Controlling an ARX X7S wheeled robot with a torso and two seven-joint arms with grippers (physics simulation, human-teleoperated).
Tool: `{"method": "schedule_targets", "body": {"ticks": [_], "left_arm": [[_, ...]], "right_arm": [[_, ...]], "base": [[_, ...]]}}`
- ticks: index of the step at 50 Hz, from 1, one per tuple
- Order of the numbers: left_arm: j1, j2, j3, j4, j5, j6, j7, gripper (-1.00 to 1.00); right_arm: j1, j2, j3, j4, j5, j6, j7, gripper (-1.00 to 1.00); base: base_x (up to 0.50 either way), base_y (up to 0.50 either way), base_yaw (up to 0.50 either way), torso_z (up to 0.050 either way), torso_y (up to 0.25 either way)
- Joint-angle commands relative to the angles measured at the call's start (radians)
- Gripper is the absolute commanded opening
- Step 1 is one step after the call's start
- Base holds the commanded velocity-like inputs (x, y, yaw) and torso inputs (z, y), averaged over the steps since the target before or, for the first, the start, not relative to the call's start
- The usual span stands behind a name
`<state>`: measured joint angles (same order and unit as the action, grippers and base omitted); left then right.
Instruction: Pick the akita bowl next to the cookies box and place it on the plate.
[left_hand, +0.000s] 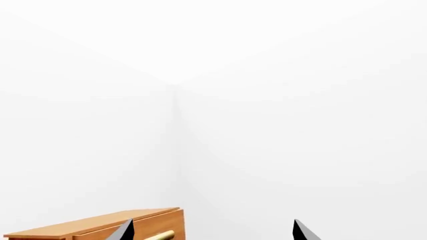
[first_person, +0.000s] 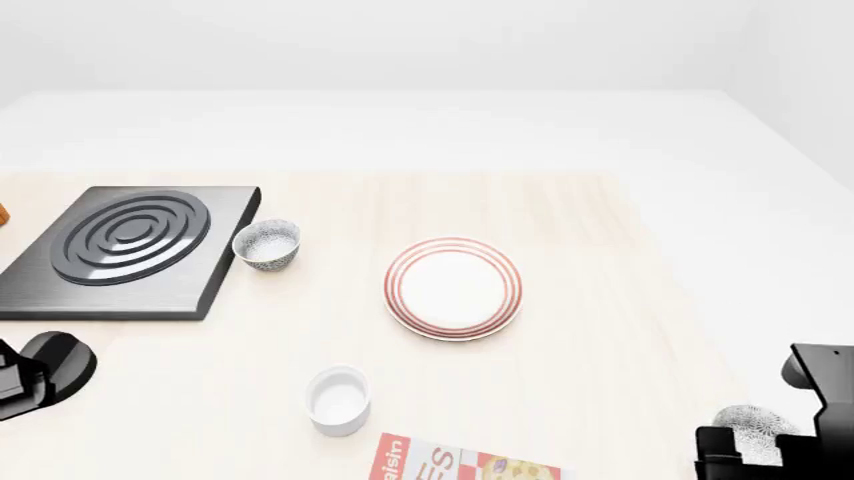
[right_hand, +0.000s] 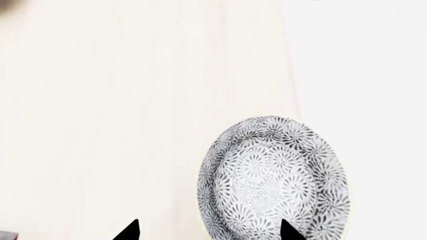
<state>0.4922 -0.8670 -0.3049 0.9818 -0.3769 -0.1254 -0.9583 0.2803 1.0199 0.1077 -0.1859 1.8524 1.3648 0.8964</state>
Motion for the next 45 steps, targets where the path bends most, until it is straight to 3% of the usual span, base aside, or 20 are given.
{"method": "schedule_targets", "body": {"ticks": [1, 45], "left_arm": [[-0.003, 0.0, 0.009, -0.002, 0.005, 0.002, 0.0, 1.0], [-0.02, -0.003, 0.035, -0.005, 0.012, -0.003, -0.001, 1.0]], "right_arm": [[0.011, -0.012, 0.0, 0.006, -0.016, -0.015, -0.039, 1.0], [0.014, -0.104, -0.014, 0.177, -0.201, -0.141, -0.192, 1.0]], "base": [[0.0, 0.0, 0.0, 0.0, 0.0], [0.0, 0.0, 0.0, 0.0, 0.0]]}}
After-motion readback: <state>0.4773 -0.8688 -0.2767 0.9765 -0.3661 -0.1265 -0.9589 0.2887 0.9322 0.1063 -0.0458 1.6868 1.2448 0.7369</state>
